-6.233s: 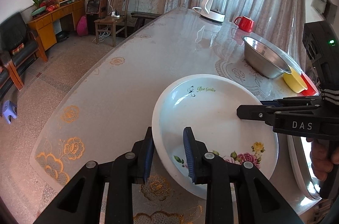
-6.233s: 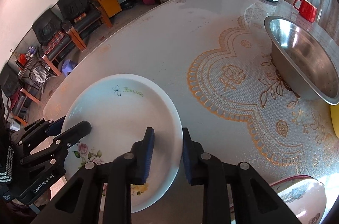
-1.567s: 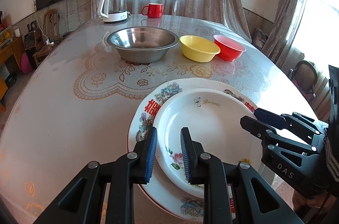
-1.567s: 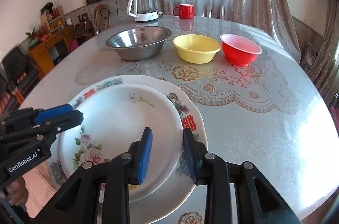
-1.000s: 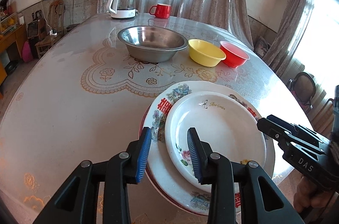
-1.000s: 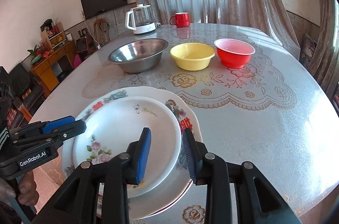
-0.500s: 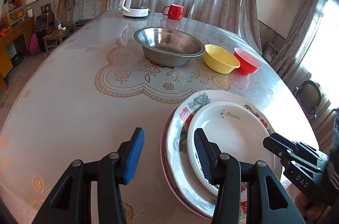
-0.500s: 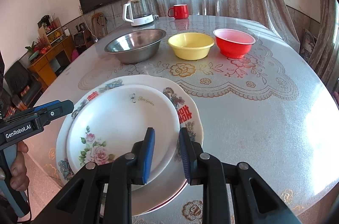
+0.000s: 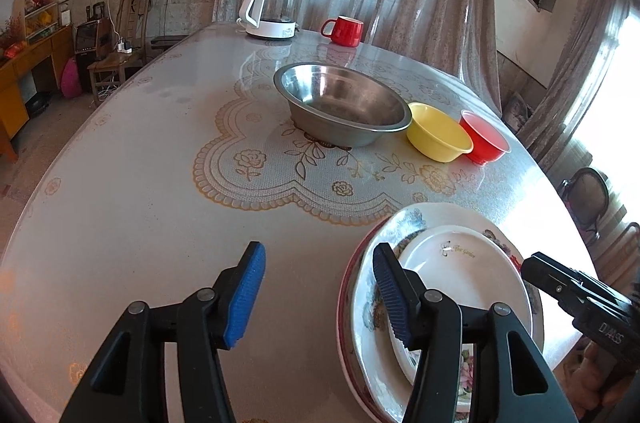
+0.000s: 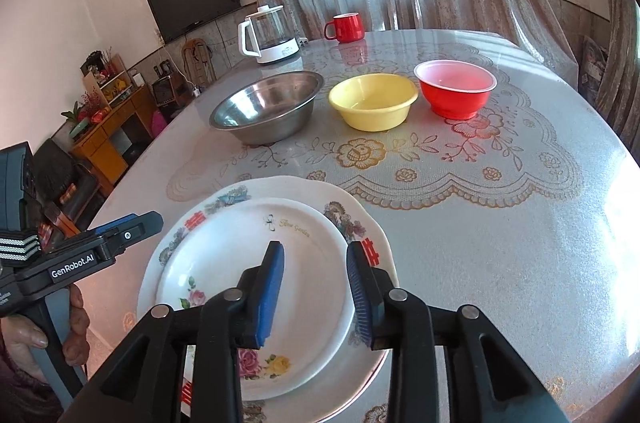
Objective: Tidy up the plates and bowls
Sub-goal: 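Move both tools to the steel bowl rim and close on it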
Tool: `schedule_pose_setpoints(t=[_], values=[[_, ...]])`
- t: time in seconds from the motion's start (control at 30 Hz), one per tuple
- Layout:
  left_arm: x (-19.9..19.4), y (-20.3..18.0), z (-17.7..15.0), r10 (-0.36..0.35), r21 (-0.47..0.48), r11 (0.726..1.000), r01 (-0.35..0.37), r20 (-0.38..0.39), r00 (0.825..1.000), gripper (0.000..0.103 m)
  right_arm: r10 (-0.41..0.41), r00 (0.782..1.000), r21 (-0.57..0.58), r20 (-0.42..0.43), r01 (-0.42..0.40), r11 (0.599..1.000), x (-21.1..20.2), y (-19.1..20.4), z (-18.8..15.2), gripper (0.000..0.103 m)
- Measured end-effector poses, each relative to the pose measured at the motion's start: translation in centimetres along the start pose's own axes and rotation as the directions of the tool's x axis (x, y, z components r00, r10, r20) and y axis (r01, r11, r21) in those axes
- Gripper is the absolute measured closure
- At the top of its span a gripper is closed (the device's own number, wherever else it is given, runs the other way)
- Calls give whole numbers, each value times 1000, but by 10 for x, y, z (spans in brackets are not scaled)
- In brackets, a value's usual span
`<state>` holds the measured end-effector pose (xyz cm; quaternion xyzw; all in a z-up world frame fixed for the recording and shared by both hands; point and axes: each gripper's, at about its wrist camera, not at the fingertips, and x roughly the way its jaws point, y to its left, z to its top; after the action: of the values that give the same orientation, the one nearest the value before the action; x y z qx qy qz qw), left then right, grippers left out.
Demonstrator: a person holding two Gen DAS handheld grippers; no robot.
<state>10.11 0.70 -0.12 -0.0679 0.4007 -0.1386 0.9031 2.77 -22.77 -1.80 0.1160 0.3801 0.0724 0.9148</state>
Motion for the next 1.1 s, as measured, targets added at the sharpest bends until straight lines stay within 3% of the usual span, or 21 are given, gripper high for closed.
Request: schedule_pose_setpoints(t=[0.2,0.5,0.8,1.1], values=[[8,16,12,-28,-63,998,26,-22,999,44,62,998,48,-20,-61,997,12,2,14,68],[20,16,18,-39,-54,998,36,-56,998,44,91,995,96,-42,-86,992,27,-5,24,68],[38,19,44,-54,-74,996,48,-88,995,44,171,984,130,-38,-165,978,49,-1,58,66],[52,34,81,-106,-137,985,105,-1,994,40,183,982,180,-46,-172,968,96,7,100,66]])
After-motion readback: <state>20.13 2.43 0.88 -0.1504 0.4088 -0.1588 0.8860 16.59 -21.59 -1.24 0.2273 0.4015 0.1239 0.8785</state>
